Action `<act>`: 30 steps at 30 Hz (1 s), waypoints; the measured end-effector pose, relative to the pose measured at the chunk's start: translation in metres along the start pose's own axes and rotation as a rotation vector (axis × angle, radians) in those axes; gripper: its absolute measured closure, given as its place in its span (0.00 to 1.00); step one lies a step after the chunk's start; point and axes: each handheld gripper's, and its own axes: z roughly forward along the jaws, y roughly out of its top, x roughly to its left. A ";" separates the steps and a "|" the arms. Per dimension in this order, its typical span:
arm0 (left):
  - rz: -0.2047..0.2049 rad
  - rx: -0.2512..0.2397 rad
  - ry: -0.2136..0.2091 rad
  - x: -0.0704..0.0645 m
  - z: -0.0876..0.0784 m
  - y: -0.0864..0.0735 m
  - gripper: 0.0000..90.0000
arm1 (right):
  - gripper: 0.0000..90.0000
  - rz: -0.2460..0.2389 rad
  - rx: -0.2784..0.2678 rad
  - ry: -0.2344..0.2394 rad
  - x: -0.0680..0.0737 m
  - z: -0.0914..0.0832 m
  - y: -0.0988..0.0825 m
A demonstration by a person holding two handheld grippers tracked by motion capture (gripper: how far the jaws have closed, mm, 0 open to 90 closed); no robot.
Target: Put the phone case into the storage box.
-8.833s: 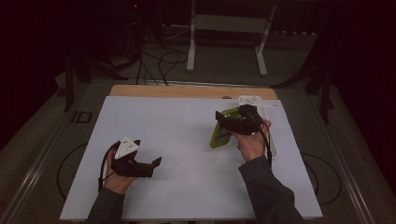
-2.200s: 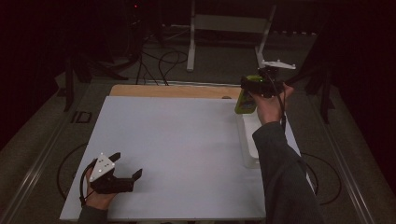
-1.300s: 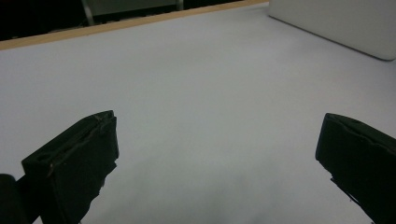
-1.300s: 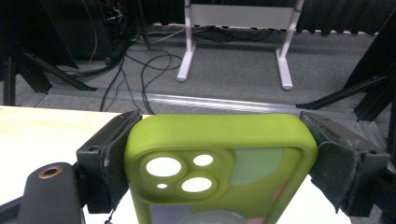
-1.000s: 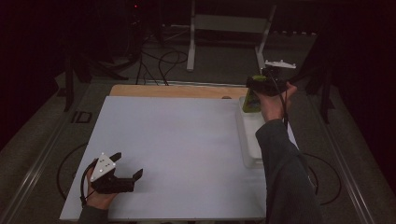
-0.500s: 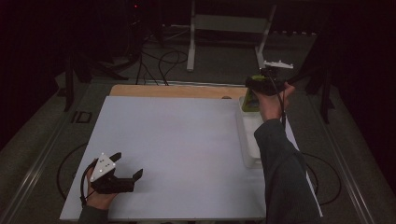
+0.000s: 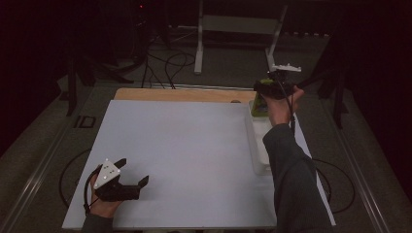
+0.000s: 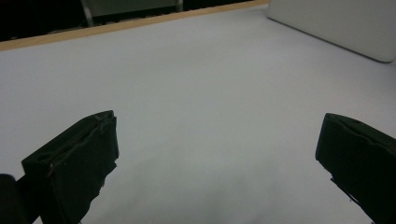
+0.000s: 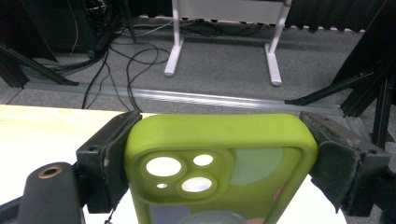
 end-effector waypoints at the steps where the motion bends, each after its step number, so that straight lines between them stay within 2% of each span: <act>1: 0.000 0.000 0.000 0.000 0.000 0.000 0.00 | 0.18 0.001 0.000 0.000 0.000 0.001 0.000; 24: 0.001 -0.001 -0.002 -0.001 0.000 0.000 0.00 | 0.18 0.029 0.016 -0.011 -0.003 0.010 -0.005; 30: 0.001 -0.002 -0.002 -0.001 0.000 0.000 0.00 | 0.17 0.023 0.021 -0.012 -0.002 0.013 -0.008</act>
